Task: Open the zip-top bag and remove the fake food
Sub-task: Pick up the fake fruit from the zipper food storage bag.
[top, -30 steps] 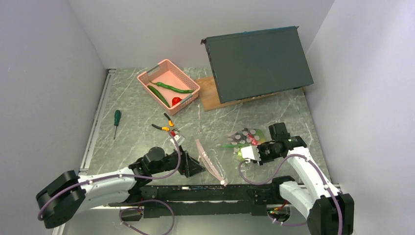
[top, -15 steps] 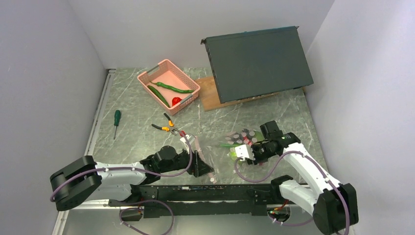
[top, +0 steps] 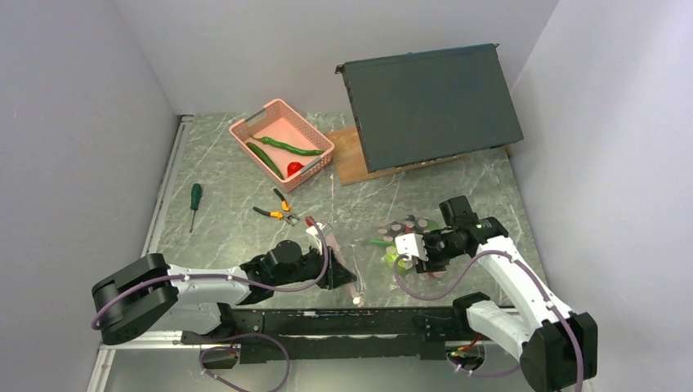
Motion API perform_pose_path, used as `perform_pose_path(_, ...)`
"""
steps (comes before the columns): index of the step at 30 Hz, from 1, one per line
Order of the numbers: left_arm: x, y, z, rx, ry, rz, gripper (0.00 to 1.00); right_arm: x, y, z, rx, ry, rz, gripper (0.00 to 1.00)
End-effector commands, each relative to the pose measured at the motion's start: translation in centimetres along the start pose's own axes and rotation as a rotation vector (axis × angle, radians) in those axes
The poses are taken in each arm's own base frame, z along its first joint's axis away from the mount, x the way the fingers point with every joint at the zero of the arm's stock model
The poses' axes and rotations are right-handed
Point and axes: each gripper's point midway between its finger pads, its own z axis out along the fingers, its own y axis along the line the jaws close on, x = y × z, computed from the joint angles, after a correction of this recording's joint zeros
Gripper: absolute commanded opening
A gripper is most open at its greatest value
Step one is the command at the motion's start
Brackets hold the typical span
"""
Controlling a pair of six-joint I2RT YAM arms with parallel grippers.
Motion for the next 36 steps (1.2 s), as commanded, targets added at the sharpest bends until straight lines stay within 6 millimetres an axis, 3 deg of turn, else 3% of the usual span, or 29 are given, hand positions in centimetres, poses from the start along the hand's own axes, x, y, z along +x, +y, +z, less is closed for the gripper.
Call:
perform_pose_path(1, -1.4, -2.0, 0.7, 0.068, -0.025, 0.035, 0.29, -0.3, -1.1, 0.8, -0.007, -0.026, -0.039, 0.52)
perform_pose_path(8, -0.9, -2.3, 1.0, 0.090, 0.001, 0.049, 0.07, 0.7, -1.9, 2.9, -0.038, 0.020, -0.052, 0.44)
perform_pose_path(15, -0.5, -1.9, 1.5, 0.087, 0.013, 0.046, 0.02, 0.3, -0.9, 4.7, -0.089, -0.007, -0.028, 0.00)
perform_pose_path(21, -0.7, -1.7, 1.4, 0.093, -0.015, 0.049, 0.01, -0.5, 0.0, 5.1, -0.127, -0.041, -0.004, 0.00)
perform_pose_path(25, -0.6, -1.3, 1.0, 0.074, -0.021, 0.055, 0.01, -2.0, -0.5, 3.6, -0.108, -0.069, -0.009, 0.26)
perform_pose_path(28, -0.5, -1.1, 0.7, 0.067, -0.027, 0.062, 0.00, -3.2, -1.2, 1.9, -0.060, -0.089, -0.038, 0.39)
perform_pose_path(32, -0.5, -1.1, 0.7, 0.066, -0.023, 0.074, 0.00, -4.1, -2.0, 0.5, -0.036, -0.097, -0.054, 0.48)
perform_pose_path(36, -0.6, -1.3, 0.9, 0.077, -0.015, 0.085, 0.00, -3.6, -2.4, 1.4, -0.050, -0.090, -0.060, 0.54)
